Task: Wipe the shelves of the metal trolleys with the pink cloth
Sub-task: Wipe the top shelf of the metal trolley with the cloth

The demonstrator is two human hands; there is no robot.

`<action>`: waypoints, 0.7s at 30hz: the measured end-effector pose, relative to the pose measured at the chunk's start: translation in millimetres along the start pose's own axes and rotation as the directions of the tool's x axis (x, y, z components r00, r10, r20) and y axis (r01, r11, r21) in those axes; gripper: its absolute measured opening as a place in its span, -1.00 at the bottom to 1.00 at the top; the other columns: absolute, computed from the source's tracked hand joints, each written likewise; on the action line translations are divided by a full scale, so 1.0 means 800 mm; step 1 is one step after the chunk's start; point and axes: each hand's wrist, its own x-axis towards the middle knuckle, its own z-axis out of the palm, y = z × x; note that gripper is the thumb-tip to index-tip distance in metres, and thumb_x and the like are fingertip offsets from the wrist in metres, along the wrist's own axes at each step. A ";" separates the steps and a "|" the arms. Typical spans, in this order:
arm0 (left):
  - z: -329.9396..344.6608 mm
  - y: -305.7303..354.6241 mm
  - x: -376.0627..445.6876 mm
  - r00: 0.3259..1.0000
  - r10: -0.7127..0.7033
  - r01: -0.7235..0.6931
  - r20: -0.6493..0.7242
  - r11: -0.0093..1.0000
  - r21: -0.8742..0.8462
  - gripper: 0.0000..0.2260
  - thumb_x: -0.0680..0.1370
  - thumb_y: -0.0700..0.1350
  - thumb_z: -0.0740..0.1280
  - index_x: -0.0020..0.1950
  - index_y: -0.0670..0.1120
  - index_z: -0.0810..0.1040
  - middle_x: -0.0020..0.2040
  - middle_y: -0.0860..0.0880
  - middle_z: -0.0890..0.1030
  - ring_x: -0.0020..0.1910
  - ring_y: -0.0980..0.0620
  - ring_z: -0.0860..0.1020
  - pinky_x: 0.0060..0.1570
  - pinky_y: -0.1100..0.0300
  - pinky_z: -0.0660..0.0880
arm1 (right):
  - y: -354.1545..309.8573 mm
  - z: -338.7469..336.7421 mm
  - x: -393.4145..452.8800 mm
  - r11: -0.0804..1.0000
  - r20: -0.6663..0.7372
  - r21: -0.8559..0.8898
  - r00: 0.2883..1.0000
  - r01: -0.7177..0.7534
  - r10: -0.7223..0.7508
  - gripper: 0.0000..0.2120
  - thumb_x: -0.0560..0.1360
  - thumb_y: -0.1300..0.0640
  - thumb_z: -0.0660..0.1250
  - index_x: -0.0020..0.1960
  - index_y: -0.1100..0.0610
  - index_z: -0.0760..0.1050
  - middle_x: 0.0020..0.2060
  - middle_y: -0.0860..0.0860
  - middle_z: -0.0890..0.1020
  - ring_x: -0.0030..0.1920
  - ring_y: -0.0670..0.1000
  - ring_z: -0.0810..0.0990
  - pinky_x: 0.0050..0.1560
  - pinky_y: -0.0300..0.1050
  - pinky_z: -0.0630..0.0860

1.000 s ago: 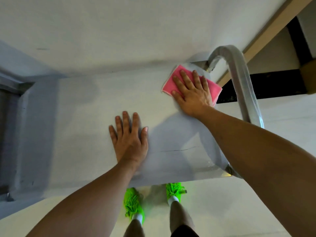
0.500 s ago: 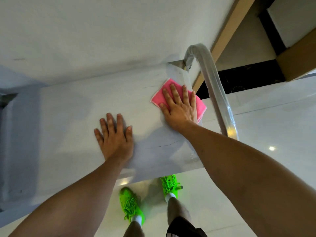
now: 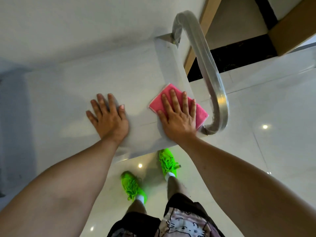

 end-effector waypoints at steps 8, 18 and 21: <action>0.000 0.002 -0.002 1.000 0.014 -0.014 -0.016 1.000 -0.001 -0.45 0.69 0.14 0.00 0.65 -0.01 0.04 0.65 -0.18 -0.02 0.61 -0.25 -0.07 0.52 -0.31 -0.15 | -0.010 0.012 -0.033 0.998 -0.008 -0.009 0.998 -0.062 0.062 -0.40 0.66 -0.31 -0.16 0.66 -0.20 -0.09 0.66 -0.12 -0.07 0.65 0.17 -0.17 0.51 0.16 -0.47; -0.004 0.001 -0.003 1.000 0.016 -0.016 0.010 1.000 0.008 -0.44 0.69 0.16 -0.05 0.65 0.01 -0.03 0.65 -0.16 -0.07 0.62 -0.22 -0.12 0.52 -0.30 -0.18 | -0.045 0.028 -0.067 0.994 0.006 -0.010 0.994 -0.111 0.111 -0.38 0.65 -0.34 -0.24 0.66 -0.18 -0.12 0.67 -0.10 -0.07 0.64 0.18 -0.19 0.52 0.21 -0.42; -0.005 -0.003 0.000 1.000 0.026 -0.026 0.016 1.000 -0.009 -0.44 0.69 0.18 -0.05 0.65 0.01 -0.03 0.66 -0.15 -0.07 0.62 -0.22 -0.12 0.52 -0.29 -0.18 | -0.063 0.031 -0.072 0.995 0.010 -0.002 0.995 -0.096 0.096 -0.37 0.65 -0.34 -0.23 0.66 -0.16 -0.09 0.67 -0.07 -0.04 0.64 0.19 -0.17 0.53 0.23 -0.38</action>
